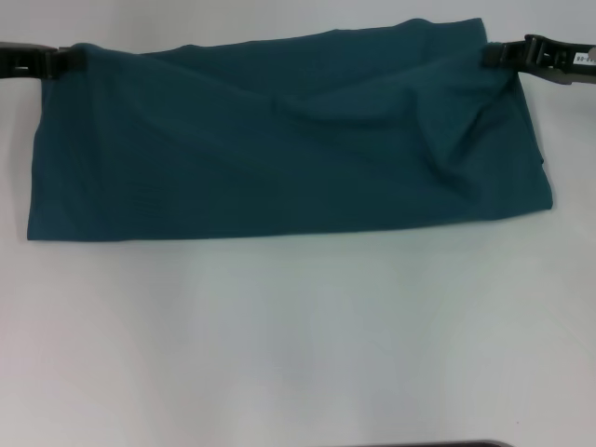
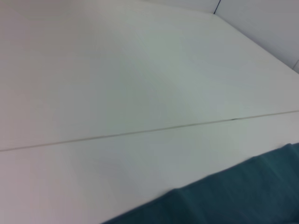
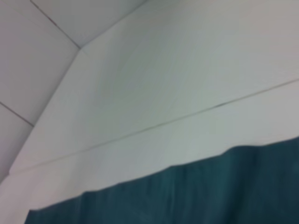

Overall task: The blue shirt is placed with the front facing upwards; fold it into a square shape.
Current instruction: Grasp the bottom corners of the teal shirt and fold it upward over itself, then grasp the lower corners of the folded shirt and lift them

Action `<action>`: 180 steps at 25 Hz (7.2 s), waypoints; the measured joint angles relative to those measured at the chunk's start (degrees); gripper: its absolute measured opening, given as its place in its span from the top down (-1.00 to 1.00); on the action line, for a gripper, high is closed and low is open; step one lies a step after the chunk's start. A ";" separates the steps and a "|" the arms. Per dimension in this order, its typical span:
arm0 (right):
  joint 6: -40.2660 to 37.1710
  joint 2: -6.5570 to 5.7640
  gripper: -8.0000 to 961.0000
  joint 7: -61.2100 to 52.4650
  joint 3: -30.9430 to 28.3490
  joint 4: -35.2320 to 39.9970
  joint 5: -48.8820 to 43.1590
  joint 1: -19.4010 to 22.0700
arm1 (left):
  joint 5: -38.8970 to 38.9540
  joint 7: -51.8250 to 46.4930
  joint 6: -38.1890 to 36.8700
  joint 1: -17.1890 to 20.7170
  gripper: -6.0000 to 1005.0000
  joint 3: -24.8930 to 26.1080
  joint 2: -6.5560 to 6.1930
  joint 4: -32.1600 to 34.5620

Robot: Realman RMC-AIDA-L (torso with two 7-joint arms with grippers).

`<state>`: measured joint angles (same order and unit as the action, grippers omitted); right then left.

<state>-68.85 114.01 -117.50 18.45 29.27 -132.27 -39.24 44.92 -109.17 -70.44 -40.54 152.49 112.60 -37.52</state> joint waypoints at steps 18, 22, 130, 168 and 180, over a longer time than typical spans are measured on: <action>5.55 -0.01 0.74 0.46 0.14 -1.59 3.25 -2.50 | -0.08 -1.28 5.77 -1.54 0.96 -0.04 -0.39 -0.81; 7.68 0.05 0.73 0.74 0.18 -2.38 3.26 -2.68 | -0.10 -1.32 7.77 -1.84 0.96 -0.08 -0.37 -0.73; -7.18 -0.82 -0.42 -5.29 6.69 1.75 -0.63 9.73 | 17.50 1.95 -10.26 16.98 -0.74 -4.31 11.09 -16.34; -6.96 -1.79 0.96 -5.71 9.42 2.36 -0.26 10.48 | 13.51 0.79 -9.75 17.52 -0.74 -4.03 10.36 -16.07; -7.17 -1.99 0.96 -5.73 8.55 2.43 -0.18 10.50 | 8.53 -3.63 -6.10 18.37 -0.74 -3.78 6.86 -10.67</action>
<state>-76.02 112.02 -123.22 26.99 31.70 -132.44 -28.74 53.45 -112.80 -76.53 -22.17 148.71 119.46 -48.19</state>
